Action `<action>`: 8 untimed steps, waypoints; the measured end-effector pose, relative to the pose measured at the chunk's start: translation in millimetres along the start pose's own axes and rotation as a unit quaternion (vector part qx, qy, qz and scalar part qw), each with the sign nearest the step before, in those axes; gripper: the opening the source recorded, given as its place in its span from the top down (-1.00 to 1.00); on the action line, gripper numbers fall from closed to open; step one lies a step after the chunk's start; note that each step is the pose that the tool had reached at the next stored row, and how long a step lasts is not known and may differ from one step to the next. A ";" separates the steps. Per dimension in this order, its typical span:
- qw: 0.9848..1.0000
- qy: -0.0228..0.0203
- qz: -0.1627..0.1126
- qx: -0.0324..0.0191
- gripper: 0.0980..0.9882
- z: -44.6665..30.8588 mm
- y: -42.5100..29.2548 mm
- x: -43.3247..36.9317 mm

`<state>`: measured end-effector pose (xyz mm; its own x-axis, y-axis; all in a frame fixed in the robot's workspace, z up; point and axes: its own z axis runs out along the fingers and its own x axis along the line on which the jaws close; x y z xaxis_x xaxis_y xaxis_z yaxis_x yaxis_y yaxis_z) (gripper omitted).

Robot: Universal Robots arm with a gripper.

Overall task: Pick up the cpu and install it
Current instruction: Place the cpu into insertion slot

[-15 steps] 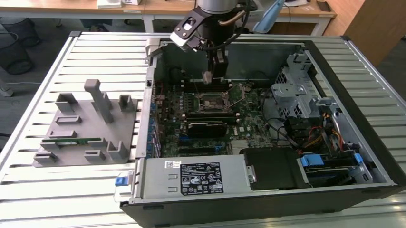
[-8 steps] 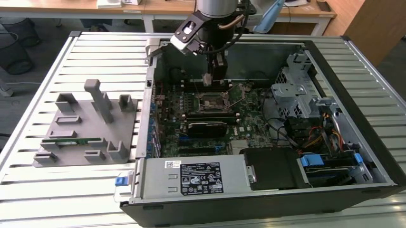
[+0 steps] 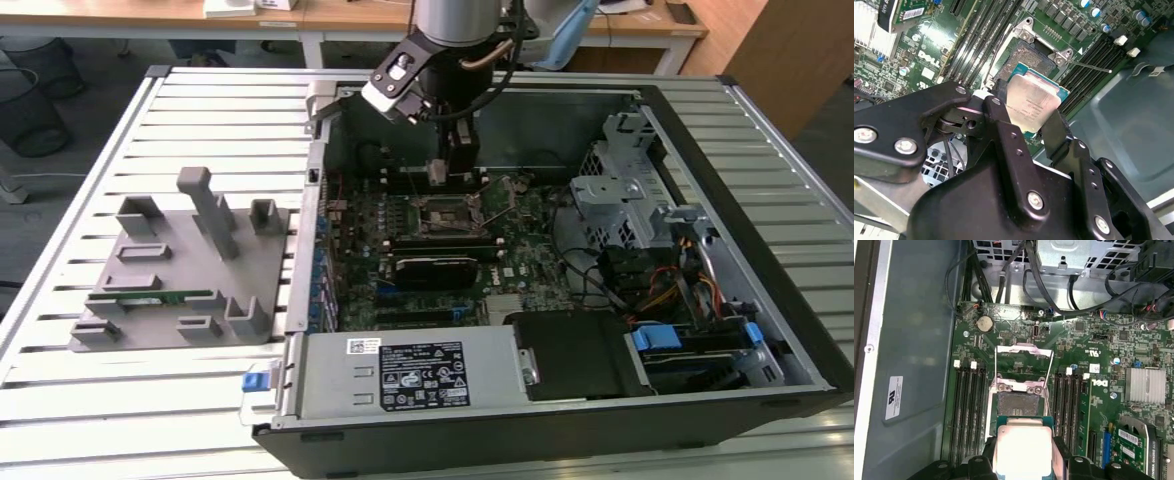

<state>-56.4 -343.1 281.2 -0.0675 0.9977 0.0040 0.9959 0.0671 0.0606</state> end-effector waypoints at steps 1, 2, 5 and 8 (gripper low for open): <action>1.000 0.000 0.000 0.000 0.04 1.3 0.4 0.2; 1.000 0.000 0.000 0.000 0.04 2.6 0.8 0.3; 1.000 0.000 0.000 0.000 0.04 6.9 1.2 0.4; 1.000 0.000 0.000 0.000 0.04 10.9 1.2 0.5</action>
<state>-54.6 -342.4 270.4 -0.0669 0.9978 0.0039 0.9959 0.0666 0.0605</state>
